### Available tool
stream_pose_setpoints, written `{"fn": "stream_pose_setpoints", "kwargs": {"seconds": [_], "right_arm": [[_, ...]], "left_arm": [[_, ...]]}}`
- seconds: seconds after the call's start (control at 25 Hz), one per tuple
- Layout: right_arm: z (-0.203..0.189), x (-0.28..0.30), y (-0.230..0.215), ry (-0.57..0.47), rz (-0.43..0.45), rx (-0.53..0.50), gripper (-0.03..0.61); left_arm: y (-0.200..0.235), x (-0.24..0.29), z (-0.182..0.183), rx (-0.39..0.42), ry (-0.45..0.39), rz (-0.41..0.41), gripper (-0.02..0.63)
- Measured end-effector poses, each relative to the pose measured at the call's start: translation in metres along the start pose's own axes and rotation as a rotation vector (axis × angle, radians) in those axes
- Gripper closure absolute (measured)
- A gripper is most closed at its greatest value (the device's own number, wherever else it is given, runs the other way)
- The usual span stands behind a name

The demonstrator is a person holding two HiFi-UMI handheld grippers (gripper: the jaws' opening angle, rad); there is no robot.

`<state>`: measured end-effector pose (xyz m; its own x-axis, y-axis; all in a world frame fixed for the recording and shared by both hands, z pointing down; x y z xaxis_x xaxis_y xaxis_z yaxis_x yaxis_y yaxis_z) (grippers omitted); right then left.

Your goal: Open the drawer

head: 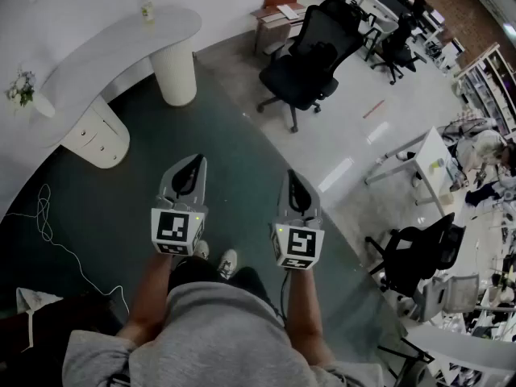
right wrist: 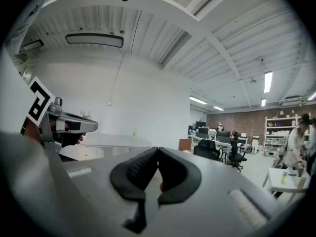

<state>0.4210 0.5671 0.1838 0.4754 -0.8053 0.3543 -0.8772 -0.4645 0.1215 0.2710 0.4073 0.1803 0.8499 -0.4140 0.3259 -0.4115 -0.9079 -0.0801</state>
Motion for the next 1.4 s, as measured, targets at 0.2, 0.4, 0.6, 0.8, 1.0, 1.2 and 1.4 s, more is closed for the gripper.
{"fn": "stream_pose_setpoints", "kwargs": {"seconds": [0.2, 0.4, 0.6, 0.8, 1.0, 1.2, 1.4], "right_arm": [[-0.006, -0.002, -0.003, -0.017, 0.009, -0.001, 0.574], [-0.009, -0.004, -0.005, -0.014, 0.013, -0.008, 0.574], [-0.007, 0.003, -0.003, -0.016, 0.041, -0.027, 0.574], [0.003, 0.030, 0.014, -0.021, 0.111, -0.046, 0.574], [0.013, 0.072, 0.040, -0.018, 0.191, -0.061, 0.574], [0.034, 0.135, 0.071, -0.015, 0.245, -0.099, 0.574], [0.069, 0.205, 0.099, -0.010, 0.301, -0.129, 0.574]], "left_arm": [[-0.003, -0.002, 0.001, -0.003, -0.004, 0.006, 0.603], [-0.004, -0.005, -0.002, -0.011, -0.005, 0.021, 0.603], [0.001, -0.006, -0.004, -0.026, -0.003, 0.049, 0.603], [0.026, -0.005, -0.010, -0.059, 0.007, 0.111, 0.603], [0.064, 0.002, -0.020, -0.086, 0.027, 0.182, 0.603], [0.123, 0.024, -0.026, -0.104, 0.045, 0.248, 0.603], [0.187, 0.057, -0.019, -0.140, 0.049, 0.302, 0.603]]}}
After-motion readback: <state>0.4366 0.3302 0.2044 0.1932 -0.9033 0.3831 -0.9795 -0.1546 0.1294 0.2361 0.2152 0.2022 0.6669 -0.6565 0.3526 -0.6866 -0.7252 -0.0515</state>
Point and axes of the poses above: the fingertips, and each gripper's own axes: x forward along the fingers, y to its left, z out of its top, the point moved 4 cm from there along -x, backward along the fingers, and after that the axes turned 14 degrees about y, right-handed, at the moved point
